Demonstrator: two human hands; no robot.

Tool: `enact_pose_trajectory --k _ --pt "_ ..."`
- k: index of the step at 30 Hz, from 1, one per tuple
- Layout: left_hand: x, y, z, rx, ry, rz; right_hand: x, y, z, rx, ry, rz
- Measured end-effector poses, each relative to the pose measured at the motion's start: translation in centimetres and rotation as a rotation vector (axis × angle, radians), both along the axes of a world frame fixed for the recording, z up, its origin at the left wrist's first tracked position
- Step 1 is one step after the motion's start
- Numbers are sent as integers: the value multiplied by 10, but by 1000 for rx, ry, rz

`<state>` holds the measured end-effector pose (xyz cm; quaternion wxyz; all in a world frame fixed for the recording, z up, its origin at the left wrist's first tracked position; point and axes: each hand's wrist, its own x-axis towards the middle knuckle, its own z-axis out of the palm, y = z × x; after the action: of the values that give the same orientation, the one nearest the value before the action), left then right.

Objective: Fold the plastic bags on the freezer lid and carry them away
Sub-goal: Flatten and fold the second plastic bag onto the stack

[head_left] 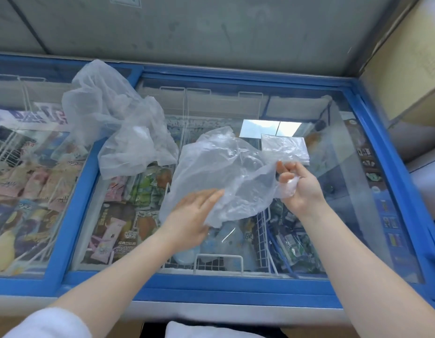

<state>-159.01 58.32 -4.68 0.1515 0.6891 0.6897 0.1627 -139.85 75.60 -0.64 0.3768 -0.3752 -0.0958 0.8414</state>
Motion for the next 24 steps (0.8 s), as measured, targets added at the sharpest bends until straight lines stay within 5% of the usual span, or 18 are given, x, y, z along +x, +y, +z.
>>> enact_pose_trajectory --k 4,8,10,14,17,20,22,24 --pt "-17 8 40 74 -561 320 12 2 10 132 -44 -29" --pt "-34 6 102 -174 -1523 227 11 -1 39 343 363 56" --pt "-35 3 118 -246 -1647 253 -2 -2 65 471 405 124" --pt "-44 3 104 -232 -1307 317 -22 -10 78 709 -155 239" --pt "-60 -10 67 -335 -894 378 -18 -19 33 530 -582 312" --pt "-62 -27 37 -239 -593 408 -7 -20 -11 423 -1161 290" --pt "-61 -32 27 -153 -512 380 -13 -28 -10 511 -1215 34" --pt "-61 -31 26 -38 -449 337 -32 -44 10 919 -1188 48"
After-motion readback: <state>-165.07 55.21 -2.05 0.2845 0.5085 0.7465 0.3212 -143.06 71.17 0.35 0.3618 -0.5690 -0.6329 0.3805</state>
